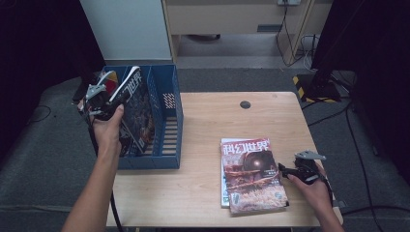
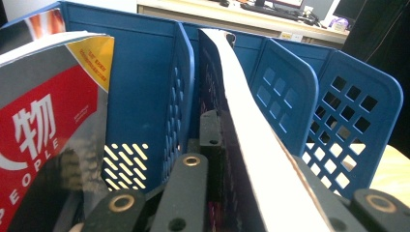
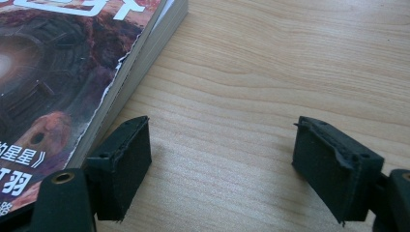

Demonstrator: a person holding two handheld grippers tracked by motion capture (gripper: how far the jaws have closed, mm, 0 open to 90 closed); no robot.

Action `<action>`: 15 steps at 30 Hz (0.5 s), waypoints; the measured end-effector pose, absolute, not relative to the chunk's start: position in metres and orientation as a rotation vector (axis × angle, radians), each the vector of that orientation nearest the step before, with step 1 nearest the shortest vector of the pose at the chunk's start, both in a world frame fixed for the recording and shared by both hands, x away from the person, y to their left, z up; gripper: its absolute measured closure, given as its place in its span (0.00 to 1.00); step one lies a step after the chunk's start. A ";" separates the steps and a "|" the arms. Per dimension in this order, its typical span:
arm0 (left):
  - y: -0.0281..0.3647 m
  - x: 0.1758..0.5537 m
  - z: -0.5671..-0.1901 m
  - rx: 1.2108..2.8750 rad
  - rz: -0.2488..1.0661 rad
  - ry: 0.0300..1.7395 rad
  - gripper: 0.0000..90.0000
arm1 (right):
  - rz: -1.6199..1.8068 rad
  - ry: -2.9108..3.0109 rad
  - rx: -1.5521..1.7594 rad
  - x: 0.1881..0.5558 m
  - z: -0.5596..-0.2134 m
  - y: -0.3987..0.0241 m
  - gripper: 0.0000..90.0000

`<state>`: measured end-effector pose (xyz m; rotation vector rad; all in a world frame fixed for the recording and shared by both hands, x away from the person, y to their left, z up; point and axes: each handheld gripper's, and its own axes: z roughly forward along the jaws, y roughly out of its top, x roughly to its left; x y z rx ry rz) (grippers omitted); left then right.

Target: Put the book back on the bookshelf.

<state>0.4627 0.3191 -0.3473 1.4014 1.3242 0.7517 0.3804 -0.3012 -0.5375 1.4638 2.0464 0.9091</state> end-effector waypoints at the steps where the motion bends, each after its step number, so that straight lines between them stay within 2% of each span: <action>1: 0.319 0.463 -0.348 1.401 0.751 1.322 0.91 | 0.909 2.047 1.463 0.380 -0.537 -0.301 0.24; 15: 0.327 0.461 -0.357 1.413 0.740 1.344 0.91 | 0.907 2.052 1.452 0.380 -0.538 -0.301 0.24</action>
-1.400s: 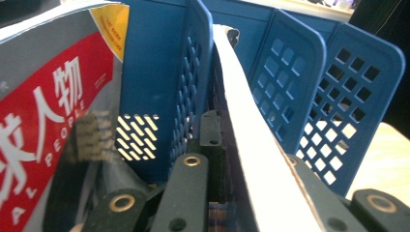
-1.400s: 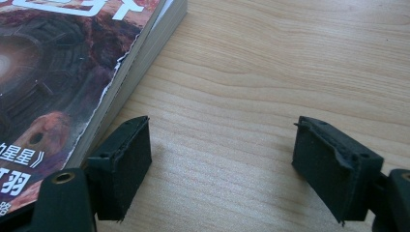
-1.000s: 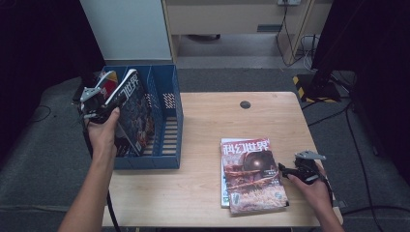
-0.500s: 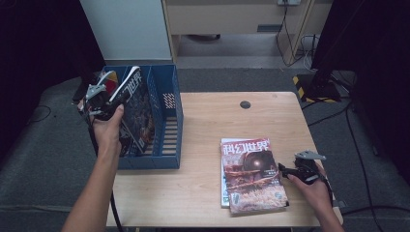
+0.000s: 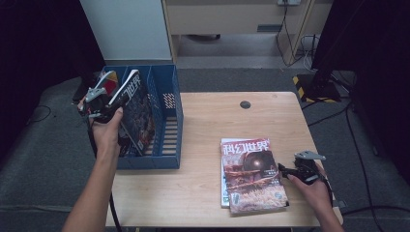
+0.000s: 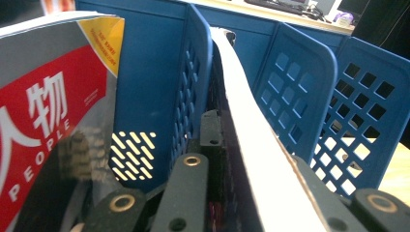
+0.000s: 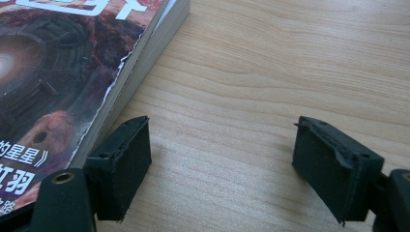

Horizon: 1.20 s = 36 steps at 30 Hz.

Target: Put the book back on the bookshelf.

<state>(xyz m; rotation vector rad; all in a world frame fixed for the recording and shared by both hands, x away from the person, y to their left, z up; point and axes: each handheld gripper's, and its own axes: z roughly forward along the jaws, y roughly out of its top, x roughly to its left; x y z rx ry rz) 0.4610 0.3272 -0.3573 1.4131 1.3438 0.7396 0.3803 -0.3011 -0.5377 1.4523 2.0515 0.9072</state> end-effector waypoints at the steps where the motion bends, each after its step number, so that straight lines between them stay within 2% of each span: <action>1: 0.328 0.461 -0.358 1.418 0.736 1.344 0.91 | 0.907 2.052 1.452 0.380 -0.538 -0.301 0.24; 19: 0.332 0.457 -0.360 1.439 0.732 1.347 0.90 | 0.908 2.054 1.454 0.380 -0.538 -0.301 0.24; 24: 0.331 0.453 -0.358 1.453 0.741 1.327 0.82 | 0.907 2.057 1.457 0.380 -0.537 -0.300 0.23; 30: 0.331 0.446 -0.358 1.468 0.764 1.331 0.68 | 0.907 2.052 1.465 0.380 -0.537 -0.299 0.22; 36: 0.329 0.435 -0.362 1.487 0.766 1.317 0.62 | 0.905 2.058 1.456 0.380 -0.538 -0.299 0.21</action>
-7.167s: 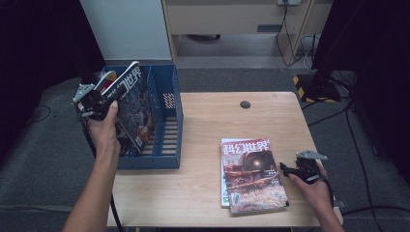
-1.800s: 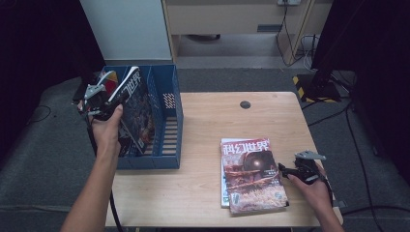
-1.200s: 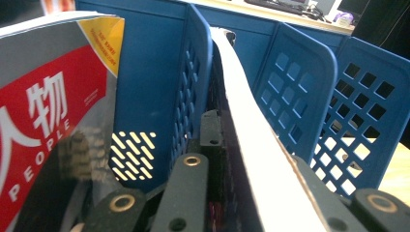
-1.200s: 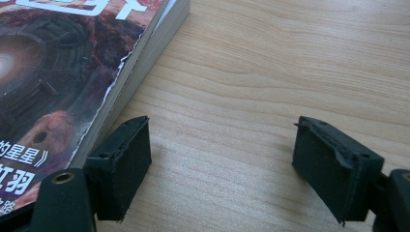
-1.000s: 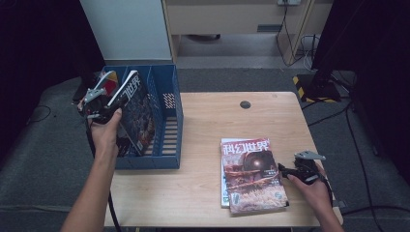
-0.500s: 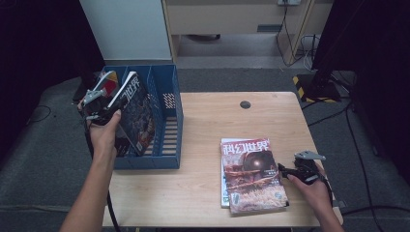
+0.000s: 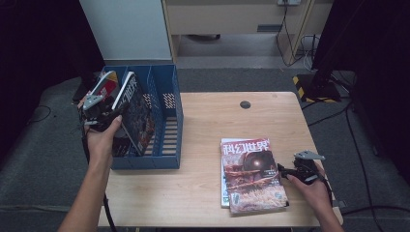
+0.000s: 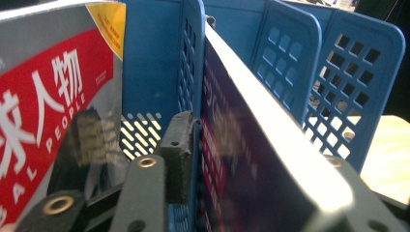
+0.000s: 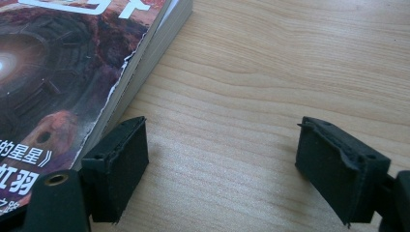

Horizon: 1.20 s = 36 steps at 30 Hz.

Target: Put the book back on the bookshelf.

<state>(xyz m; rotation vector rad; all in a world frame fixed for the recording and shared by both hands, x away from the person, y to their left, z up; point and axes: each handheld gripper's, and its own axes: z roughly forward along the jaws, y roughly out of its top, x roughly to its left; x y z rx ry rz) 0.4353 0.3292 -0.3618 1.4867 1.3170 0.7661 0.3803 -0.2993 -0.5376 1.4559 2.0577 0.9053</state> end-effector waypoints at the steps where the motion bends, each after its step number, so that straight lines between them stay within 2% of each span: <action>1: 0.329 0.433 -0.363 1.487 0.763 1.314 0.62 | 0.906 2.058 1.456 0.380 -0.538 -0.299 0.21; 15: 0.329 0.415 -0.375 1.509 0.746 1.320 0.53 | 0.906 2.061 1.453 0.380 -0.538 -0.299 0.20; 36: 0.325 0.377 -0.407 1.542 0.708 1.292 0.49 | 0.905 2.064 1.454 0.380 -0.538 -0.298 0.19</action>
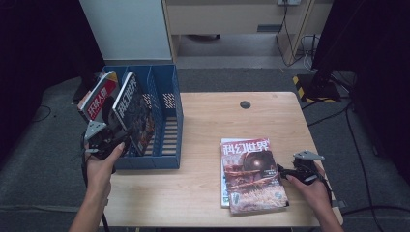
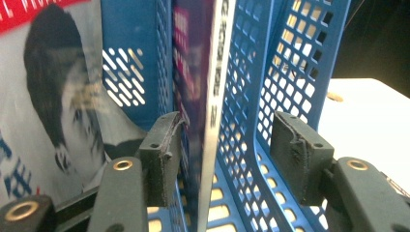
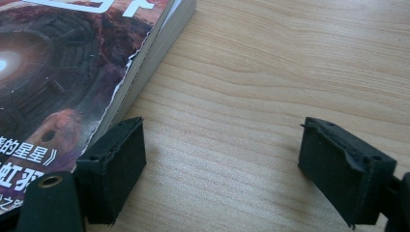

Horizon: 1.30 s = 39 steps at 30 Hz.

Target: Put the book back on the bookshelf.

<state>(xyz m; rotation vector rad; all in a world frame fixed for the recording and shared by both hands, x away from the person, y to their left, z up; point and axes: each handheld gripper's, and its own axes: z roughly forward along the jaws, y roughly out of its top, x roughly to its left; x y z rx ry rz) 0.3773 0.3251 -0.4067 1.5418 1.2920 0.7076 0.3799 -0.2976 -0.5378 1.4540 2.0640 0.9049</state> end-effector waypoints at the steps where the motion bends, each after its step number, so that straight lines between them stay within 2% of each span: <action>1: 0.325 0.376 -0.409 1.542 0.704 1.292 0.49 | 0.905 2.064 1.454 0.380 -0.538 -0.298 0.19; 13: 0.312 0.355 -0.424 1.626 0.683 1.261 0.48 | 0.903 2.068 1.447 0.380 -0.538 -0.298 0.19; 22: 0.271 0.355 -0.421 1.715 0.639 1.158 0.47 | 0.902 2.071 1.449 0.379 -0.538 -0.297 0.17; 32: 0.223 0.369 -0.429 1.774 0.560 1.100 0.41 | 0.890 2.052 1.482 0.378 -0.534 -0.303 0.20; 39: 0.186 0.373 -0.432 1.802 0.491 1.043 0.37 | 0.935 2.060 1.439 0.375 -0.526 -0.304 0.17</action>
